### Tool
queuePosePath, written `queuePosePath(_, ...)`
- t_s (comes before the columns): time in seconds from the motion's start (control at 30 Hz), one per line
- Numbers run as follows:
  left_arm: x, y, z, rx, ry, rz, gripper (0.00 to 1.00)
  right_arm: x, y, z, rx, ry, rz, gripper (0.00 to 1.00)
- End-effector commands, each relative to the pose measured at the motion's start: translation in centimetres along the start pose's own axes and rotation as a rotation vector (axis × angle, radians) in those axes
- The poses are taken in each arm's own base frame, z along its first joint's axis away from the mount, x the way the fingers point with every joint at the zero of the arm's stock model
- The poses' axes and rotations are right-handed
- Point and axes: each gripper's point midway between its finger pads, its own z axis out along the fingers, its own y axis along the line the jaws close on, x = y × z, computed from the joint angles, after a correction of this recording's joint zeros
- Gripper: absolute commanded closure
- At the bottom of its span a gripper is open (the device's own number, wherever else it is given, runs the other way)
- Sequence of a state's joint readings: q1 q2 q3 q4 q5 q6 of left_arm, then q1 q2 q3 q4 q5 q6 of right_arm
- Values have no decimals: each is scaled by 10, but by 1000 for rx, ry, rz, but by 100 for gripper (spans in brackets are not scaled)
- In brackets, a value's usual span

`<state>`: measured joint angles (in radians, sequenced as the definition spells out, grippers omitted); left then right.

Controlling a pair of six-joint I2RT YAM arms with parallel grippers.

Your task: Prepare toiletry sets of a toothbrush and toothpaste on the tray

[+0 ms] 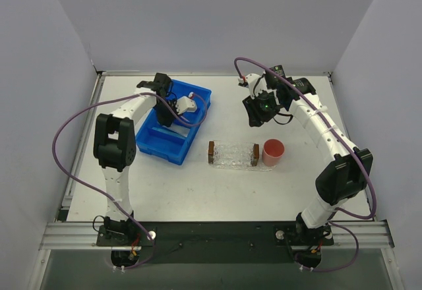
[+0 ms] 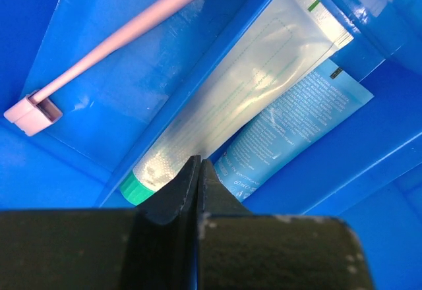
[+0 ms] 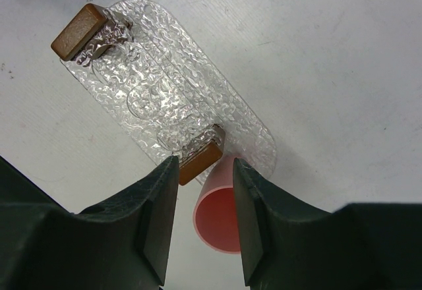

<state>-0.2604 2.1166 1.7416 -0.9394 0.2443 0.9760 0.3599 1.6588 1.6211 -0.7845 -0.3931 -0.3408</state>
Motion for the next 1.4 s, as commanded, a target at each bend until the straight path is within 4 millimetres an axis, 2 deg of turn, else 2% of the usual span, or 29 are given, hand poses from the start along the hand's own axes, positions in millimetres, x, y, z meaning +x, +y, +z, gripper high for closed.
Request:
queuePosePath(0.0,-31,10,-35,-68,-120,30,86,2,3,1,-19,5,9,66)
queuePosePath(0.13,-38,9,-35,-98,-157,62,67,1,4,1,-22,3,6,66)
queuePosePath(0.33,-32,-1,-19,-79,-157,63,57,4,2,3,-17,13,3,65)
queuePosePath(0.4,-26,-7,-12,-62,-144,54,57,6,2,2,-15,14,3,66)
queuePosePath(0.53,-29,-7,-3,-93,-174,51,55,8,3,4,-19,21,5,65)
queuePosePath(0.73,-39,-3,9,-150,-212,60,53,6,1,5,-15,20,7,66)
queuePosePath(1.1,-61,4,1,-215,-304,56,53,12,2,5,-11,31,1,65)
queuePosePath(1.23,-60,2,2,-212,-312,49,53,12,2,7,-15,35,1,65)
queuePosePath(1.37,-56,-4,10,-202,-301,43,52,13,2,8,-19,39,4,66)
